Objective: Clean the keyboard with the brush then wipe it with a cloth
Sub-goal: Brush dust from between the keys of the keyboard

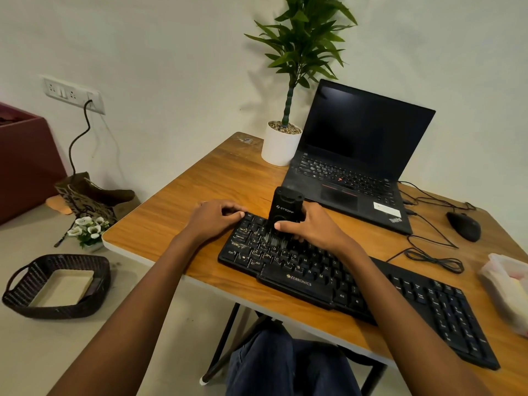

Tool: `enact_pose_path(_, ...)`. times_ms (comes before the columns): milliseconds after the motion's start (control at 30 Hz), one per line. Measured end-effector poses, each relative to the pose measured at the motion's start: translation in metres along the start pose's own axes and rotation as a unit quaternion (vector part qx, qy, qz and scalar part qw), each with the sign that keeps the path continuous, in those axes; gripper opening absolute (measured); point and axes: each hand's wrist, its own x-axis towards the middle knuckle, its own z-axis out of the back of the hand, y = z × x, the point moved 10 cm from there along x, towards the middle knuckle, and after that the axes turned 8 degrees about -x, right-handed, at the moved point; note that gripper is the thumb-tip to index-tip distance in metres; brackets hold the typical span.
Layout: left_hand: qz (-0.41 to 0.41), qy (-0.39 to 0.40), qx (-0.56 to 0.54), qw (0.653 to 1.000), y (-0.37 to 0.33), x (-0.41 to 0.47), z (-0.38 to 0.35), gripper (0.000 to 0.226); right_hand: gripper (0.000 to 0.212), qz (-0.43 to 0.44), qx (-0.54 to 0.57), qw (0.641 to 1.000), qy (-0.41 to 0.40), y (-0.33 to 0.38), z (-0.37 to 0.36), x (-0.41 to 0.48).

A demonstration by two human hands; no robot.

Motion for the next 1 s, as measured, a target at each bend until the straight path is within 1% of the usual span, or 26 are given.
enact_pose_path(133,0.003,-0.006,0.001,1.0,0.0,0.0,0.001,0.012,0.023,0.002,0.002,1.0,0.019,-0.001,-0.004,0.003)
enact_pose_path(233,0.003,-0.009,0.013,1.0,0.0,0.0,0.001,0.016,0.024,-0.004,-0.003,1.0,0.007,-0.004,-0.001,0.005)
enact_pose_path(333,-0.001,-0.011,0.015,1.0,0.0,0.0,0.002,0.015,0.028,-0.006,0.002,1.0,0.027,-0.006,-0.006,0.007)
enact_pose_path(433,0.002,-0.005,0.008,1.0,0.002,0.001,0.001,0.014,0.025,-0.004,-0.002,1.0,0.015,-0.007,-0.004,0.009)
enact_pose_path(533,-0.005,-0.004,0.011,1.0,0.0,0.001,0.001,0.012,0.031,-0.003,0.004,1.0,0.026,-0.007,-0.007,0.01)
enact_pose_path(633,-0.004,-0.003,0.01,1.0,-0.001,0.001,0.001,0.013,0.03,-0.003,0.003,1.0,0.014,-0.007,-0.005,0.012)
enact_pose_path(733,-0.003,-0.005,0.007,1.0,0.0,0.001,0.001,0.012,0.03,0.003,0.011,0.999,0.031,-0.004,-0.009,0.012)
enact_pose_path(833,-0.001,-0.007,0.011,1.0,0.001,0.002,0.001,0.011,0.032,0.01,-0.002,1.0,0.018,0.0,-0.009,0.014)
enact_pose_path(933,-0.001,-0.005,0.019,1.0,0.001,0.002,0.001,0.012,0.032,0.013,-0.005,0.999,0.04,0.005,-0.013,0.015)
enact_pose_path(1000,-0.003,-0.004,0.012,1.0,0.001,0.001,0.001,0.012,0.031,0.015,-0.015,0.999,0.034,0.008,-0.011,0.016)
